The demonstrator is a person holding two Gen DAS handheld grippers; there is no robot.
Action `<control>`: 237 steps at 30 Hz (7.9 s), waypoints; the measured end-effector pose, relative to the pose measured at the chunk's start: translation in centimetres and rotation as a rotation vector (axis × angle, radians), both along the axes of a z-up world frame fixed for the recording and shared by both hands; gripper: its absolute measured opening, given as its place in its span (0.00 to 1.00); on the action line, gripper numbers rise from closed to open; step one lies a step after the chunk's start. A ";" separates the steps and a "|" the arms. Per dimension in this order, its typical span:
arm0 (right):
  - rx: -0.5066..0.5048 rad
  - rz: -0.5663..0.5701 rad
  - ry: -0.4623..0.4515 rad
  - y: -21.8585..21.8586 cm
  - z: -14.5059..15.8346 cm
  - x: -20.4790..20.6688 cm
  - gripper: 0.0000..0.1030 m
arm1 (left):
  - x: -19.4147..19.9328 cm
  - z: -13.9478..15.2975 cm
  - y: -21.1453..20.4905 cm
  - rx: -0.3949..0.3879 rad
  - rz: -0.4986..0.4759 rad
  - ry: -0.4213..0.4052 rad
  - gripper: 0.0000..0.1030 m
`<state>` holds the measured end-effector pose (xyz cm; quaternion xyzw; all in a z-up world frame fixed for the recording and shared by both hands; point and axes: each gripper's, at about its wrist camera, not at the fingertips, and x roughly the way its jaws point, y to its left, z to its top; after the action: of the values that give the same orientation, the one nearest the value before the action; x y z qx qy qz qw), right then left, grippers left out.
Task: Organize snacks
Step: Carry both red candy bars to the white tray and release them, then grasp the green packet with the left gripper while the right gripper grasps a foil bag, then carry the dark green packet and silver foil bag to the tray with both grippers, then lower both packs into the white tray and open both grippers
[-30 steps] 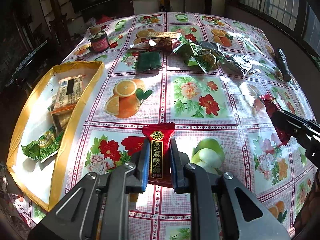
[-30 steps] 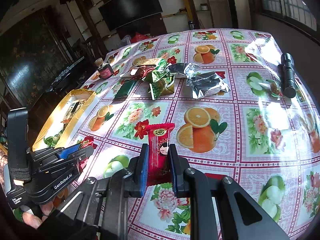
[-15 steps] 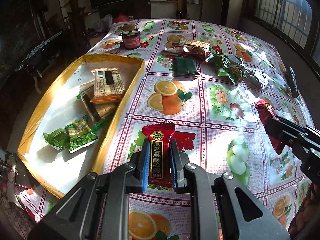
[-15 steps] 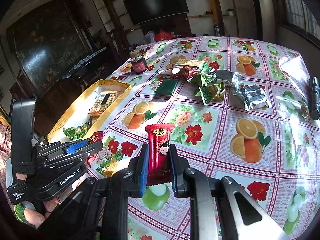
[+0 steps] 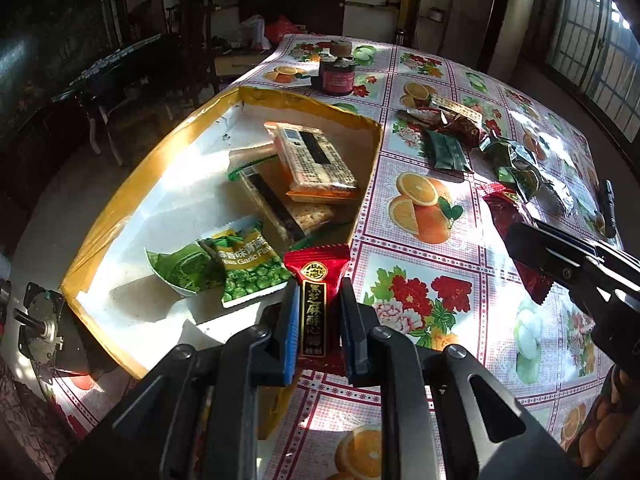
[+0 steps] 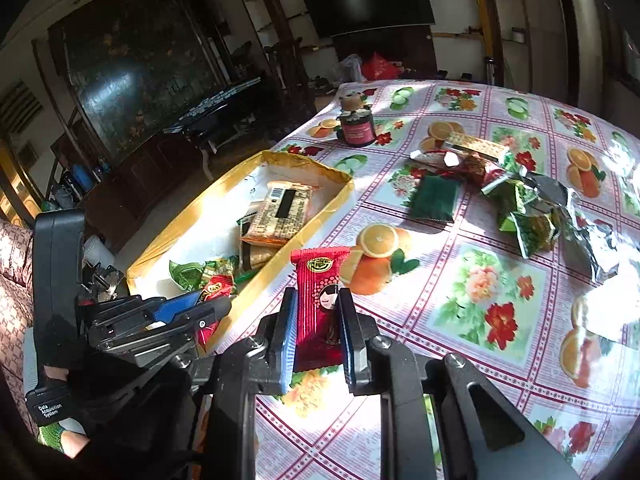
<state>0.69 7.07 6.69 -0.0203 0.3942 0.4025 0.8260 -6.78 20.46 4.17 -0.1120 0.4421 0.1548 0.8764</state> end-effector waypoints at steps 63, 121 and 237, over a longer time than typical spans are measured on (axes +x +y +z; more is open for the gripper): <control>-0.018 -0.412 0.060 -17.0 -4.1 7.8 0.43 | 10.8 1.1 -6.3 -0.007 -0.157 0.045 0.71; -0.040 -0.344 0.013 -19.5 -3.5 2.8 0.58 | 8.9 -1.4 -12.6 0.003 -0.279 0.077 0.45; -0.076 0.221 -0.043 3.8 -3.8 -4.2 0.64 | -0.4 1.1 8.7 -0.058 0.149 -0.010 0.63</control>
<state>-3.51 10.86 2.88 -0.1036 0.3866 0.4755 0.7834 -7.23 29.17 5.29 -0.1708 0.4323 0.2063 0.8611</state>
